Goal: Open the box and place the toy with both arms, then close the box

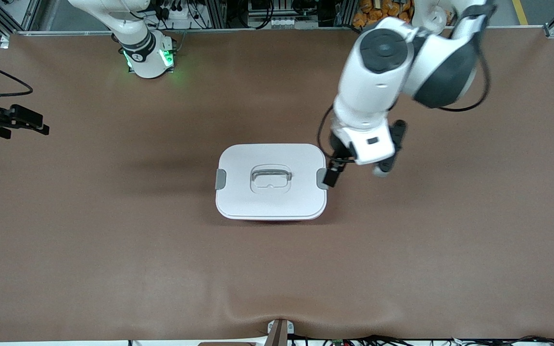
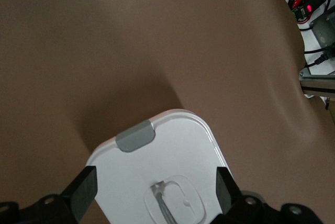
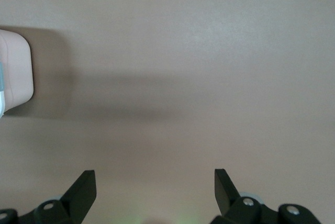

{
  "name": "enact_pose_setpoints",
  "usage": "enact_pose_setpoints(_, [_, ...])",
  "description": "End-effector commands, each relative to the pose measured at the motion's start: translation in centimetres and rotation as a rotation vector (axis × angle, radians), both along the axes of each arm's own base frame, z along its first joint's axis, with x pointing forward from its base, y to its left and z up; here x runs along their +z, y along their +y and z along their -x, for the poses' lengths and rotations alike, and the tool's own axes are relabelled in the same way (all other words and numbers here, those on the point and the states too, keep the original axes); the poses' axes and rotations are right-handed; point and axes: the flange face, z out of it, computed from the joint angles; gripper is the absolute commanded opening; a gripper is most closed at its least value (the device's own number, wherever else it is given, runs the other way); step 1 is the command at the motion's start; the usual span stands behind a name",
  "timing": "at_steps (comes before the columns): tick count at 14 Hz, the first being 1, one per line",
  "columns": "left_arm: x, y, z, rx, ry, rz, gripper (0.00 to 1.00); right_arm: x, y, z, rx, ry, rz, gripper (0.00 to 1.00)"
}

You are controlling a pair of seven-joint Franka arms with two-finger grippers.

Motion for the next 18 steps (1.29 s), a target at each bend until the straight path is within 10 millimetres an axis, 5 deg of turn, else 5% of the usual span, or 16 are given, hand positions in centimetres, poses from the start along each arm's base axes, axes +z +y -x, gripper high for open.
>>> enact_pose_setpoints(1, [2.2,5.0,0.0,-0.167,0.056,-0.002,1.0,0.2,-0.5,-0.3,-0.001,-0.003,0.006,1.0])
enact_pose_setpoints(12, [8.1,23.7,-0.8,-0.671,0.123,-0.023,1.0,0.3,-0.5,-0.3,0.003,-0.002,0.023,1.0])
enact_pose_setpoints(18, [9.1,26.6,0.2,-0.708,0.153,-0.021,1.0,0.2,-0.5,-0.3,0.001,-0.001,0.022,1.0])
